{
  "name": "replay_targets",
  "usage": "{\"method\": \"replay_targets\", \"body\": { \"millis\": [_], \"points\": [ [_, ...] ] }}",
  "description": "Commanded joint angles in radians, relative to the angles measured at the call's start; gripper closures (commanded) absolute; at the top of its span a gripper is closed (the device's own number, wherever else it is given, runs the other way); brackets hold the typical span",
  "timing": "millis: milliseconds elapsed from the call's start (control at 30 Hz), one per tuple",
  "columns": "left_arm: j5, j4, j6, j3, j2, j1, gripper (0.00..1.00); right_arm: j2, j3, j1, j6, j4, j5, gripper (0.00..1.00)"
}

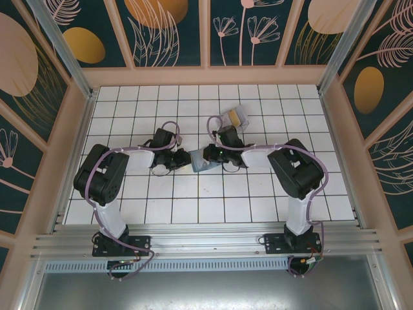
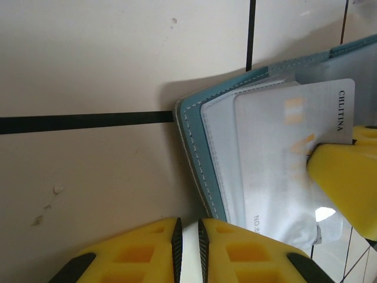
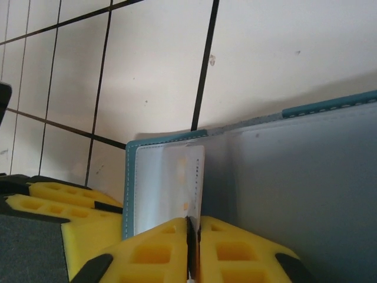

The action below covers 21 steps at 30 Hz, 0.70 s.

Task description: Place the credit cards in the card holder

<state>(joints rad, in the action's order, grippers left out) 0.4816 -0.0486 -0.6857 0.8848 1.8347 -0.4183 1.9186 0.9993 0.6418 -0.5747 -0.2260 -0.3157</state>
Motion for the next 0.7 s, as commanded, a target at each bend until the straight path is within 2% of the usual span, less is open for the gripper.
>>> {"method": "replay_targets", "body": {
  "millis": [0,67,167,467,667],
  "points": [
    [-0.015,-0.033,-0.002,0.015,0.057,-0.029,0.79,0.037,-0.009,0.036,0.033,0.141,0.046,0.82],
    [-0.018,-0.03,-0.001,0.019,0.06,-0.03,0.79,0.013,-0.01,0.036,0.053,0.185,0.079,0.68],
    [-0.02,-0.025,0.001,0.023,0.065,-0.029,0.79,-0.024,0.002,0.035,0.084,0.246,0.13,0.59],
    [-0.028,-0.017,0.003,0.031,0.062,-0.029,0.79,-0.081,0.121,0.035,0.16,0.421,0.207,0.53],
    [-0.028,-0.019,0.001,0.037,0.063,-0.029,0.8,-0.109,0.143,0.032,0.184,0.465,0.228,0.5]
  ]
}}
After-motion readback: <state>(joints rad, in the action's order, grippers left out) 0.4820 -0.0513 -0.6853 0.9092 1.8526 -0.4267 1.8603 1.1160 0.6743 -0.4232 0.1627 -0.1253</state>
